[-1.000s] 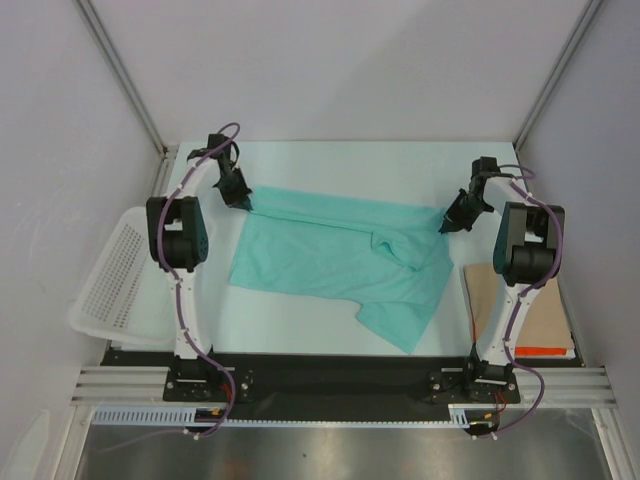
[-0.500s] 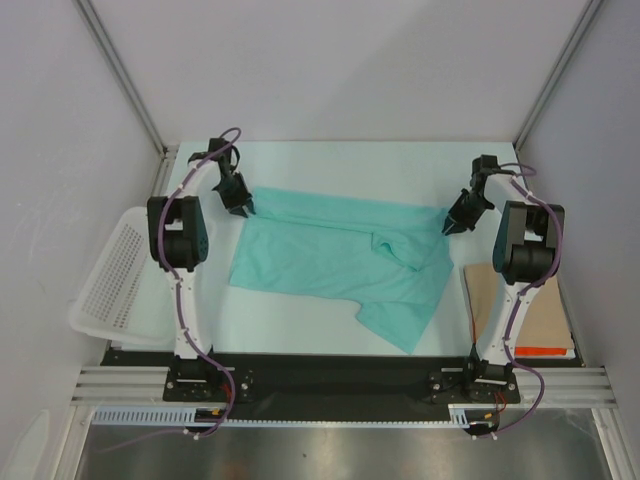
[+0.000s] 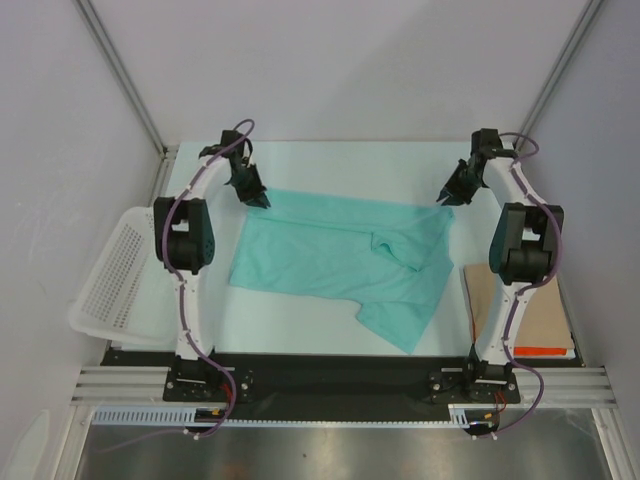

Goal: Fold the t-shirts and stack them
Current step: Fold the tshirt

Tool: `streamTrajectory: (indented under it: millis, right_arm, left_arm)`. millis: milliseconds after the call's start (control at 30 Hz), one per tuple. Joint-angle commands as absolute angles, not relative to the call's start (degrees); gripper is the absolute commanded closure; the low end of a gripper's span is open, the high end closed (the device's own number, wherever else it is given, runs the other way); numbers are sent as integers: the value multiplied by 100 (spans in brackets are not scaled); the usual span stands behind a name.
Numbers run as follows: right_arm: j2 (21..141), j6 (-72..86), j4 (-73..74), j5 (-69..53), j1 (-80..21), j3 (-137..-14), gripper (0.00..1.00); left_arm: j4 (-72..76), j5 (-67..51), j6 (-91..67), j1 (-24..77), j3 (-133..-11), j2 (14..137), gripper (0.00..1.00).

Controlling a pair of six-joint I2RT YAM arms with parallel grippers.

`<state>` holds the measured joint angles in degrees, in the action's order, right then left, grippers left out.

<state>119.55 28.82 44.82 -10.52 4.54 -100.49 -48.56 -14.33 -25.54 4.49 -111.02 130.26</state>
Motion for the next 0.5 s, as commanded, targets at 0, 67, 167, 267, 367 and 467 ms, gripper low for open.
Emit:
streamTrajectory:
  millis: [0,67,167,267,367,467]
  right_arm:
    - [12445,3050,4281,-1520,422,-10344,75]
    - [12646,3032,4114,-1486,439,-10354,77]
    - [12840,3024,4446,-1110,553,-10450,85]
    - [12701,2743,4579,-590,571,-10293,86]
    - [12604,2348,4404,-334,571,-10326,84]
    - [12779,2215,4622,-186,545,-10869,80]
  left_arm:
    - [-4728,-1679,-2619,484,-11513,13436,82]
    - [-4763,-1557,-2532,492,-11680,13613,83]
    - [-4852,-1485,-2470,457,-11646,13790,84]
    - [-4843,-1328,-2373,448,-11401,13711,84]
    - [-4737,-1239,-2312,448,-11303,13623,83]
    - [-4790,-1301,-2303,448,-11399,13483,82]
